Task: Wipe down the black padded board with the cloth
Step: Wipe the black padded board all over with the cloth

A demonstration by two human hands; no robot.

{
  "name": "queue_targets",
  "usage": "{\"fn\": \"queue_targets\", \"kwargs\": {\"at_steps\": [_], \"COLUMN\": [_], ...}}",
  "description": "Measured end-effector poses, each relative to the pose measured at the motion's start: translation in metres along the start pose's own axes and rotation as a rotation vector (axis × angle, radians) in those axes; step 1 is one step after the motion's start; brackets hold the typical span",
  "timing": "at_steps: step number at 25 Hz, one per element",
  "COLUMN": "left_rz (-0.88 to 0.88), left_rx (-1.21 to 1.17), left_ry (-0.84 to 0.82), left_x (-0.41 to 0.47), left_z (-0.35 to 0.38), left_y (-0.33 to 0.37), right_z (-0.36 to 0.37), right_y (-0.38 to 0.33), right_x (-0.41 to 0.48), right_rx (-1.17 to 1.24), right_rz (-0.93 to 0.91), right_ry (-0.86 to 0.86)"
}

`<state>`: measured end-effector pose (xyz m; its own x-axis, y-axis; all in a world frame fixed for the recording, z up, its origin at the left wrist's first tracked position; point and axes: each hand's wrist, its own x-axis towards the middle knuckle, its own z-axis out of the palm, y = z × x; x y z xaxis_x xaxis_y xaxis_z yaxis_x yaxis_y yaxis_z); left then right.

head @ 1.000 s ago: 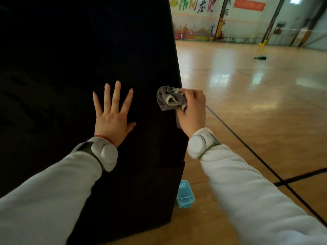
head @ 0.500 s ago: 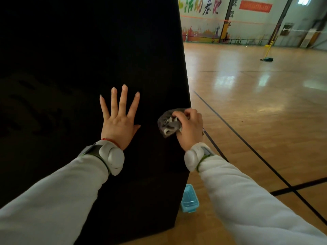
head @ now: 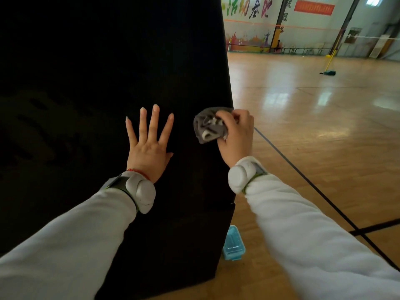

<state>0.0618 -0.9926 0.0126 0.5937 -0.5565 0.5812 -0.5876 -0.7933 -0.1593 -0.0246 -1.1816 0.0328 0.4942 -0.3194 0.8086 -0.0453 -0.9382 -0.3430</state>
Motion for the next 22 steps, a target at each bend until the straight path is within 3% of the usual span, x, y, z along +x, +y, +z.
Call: {"fn": "queue_targets", "kwargs": {"at_steps": [9, 10, 12, 14, 16, 22], "left_rz": [0.001, 0.001, 0.001, 0.000, 0.003, 0.022], "left_rx": [0.023, 0.029, 0.024, 0.024, 0.018, 0.017], "left_ry": [-0.013, -0.028, -0.048, -0.056, -0.036, 0.032], "left_x": [-0.002, -0.002, -0.002, -0.001, -0.001, 0.000], "left_z": [-0.006, -0.006, -0.005, -0.005, -0.003, 0.003], "left_y": [0.001, 0.001, 0.000, 0.000, -0.001, -0.001], "right_z": [0.015, 0.010, -0.002, -0.015, -0.018, 0.015], "right_y": [0.036, 0.032, 0.016, -0.007, -0.020, -0.003], "right_x": [-0.075, -0.074, -0.055, -0.019, 0.012, -0.017], "right_rx": [-0.098, -0.074, 0.021, 0.090, 0.091, 0.002], "right_rz": [0.037, 0.071, 0.110, 0.074, 0.015, -0.047], "right_ry": [-0.415, -0.406, -0.208, 0.035, 0.143, 0.011]}}
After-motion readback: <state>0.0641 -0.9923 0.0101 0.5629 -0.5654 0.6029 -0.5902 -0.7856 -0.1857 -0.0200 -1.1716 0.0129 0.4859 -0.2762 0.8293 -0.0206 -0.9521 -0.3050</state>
